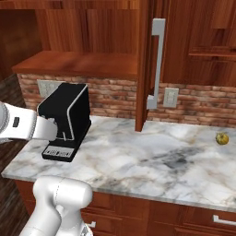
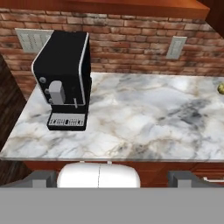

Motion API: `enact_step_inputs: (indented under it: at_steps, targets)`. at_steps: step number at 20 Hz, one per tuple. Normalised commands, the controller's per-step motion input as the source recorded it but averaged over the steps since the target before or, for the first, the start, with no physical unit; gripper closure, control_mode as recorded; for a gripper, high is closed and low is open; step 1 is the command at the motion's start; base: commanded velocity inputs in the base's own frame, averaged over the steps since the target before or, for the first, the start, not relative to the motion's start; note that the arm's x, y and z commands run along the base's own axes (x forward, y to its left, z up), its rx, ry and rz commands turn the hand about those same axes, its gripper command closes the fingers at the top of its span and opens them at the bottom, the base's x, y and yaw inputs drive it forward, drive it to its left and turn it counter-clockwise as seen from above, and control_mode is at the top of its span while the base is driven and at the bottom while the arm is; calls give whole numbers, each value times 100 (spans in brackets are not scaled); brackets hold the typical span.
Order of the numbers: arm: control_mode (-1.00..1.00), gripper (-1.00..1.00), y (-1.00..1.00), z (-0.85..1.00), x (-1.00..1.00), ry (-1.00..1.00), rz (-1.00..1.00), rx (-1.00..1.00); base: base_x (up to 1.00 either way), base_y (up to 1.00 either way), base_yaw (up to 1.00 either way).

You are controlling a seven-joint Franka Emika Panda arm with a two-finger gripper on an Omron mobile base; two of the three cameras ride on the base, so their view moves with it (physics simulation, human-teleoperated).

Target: Close all open cabinet doors.

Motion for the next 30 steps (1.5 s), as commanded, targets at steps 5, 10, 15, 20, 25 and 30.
enact_step_inputs:
  at_steps: [5, 10, 15, 20, 25, 30]
  targets:
    - [100, -100, 0, 0, 0, 0, 0, 0, 35, 0, -3]
    - [100, -100, 0, 0, 0, 0, 0, 0, 5, 0, 0]
    - [-100, -100, 0, -1, -8, 0, 0, 0, 0, 0, 0]
    - [-100, -100, -7, 0, -52, -14, 4, 0, 0, 0, 0]
    - [-100, -100, -31, 2, -56, -14, 5, 0, 0, 0, 0]
    - [-100, -100, -47, 5, -42, -14, 0, 0, 0, 0, 0]
